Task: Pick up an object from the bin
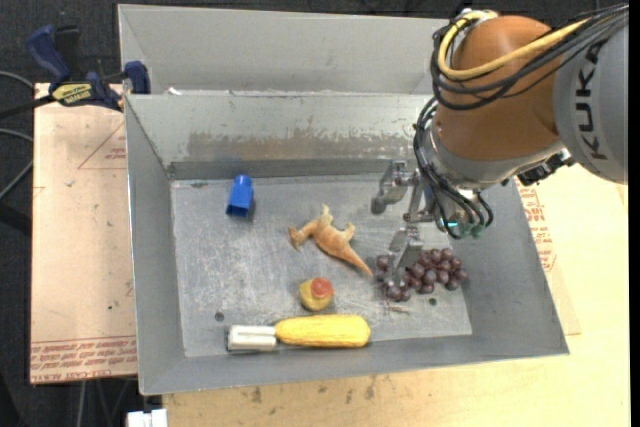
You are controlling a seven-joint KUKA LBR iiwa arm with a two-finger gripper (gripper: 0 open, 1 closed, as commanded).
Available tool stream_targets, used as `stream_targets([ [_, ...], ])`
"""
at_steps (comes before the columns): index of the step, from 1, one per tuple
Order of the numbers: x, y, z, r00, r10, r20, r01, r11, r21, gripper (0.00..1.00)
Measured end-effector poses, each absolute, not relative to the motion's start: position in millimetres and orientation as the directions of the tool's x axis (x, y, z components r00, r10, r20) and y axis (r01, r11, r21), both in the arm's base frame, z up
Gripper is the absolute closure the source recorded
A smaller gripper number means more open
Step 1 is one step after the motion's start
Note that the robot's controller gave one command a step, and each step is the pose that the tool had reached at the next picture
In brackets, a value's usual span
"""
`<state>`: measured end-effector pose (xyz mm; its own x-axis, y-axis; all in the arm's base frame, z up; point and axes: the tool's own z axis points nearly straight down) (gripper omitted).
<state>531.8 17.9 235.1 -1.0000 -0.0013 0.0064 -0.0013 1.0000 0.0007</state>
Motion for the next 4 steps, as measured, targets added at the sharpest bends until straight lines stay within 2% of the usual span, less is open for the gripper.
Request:
stream_targets([
  [2,533.3,19,236,-1.000,0.001,-0.005,0.001,1.000,0.000,0.00],
  [3,545.3,26,192,-0.995,-0.099,0.000,-0.099,0.995,0.001,0.00],
  [4,525.6,33,142,-0.979,-0.205,-0.007,-0.205,0.979,0.000,0.00],
])
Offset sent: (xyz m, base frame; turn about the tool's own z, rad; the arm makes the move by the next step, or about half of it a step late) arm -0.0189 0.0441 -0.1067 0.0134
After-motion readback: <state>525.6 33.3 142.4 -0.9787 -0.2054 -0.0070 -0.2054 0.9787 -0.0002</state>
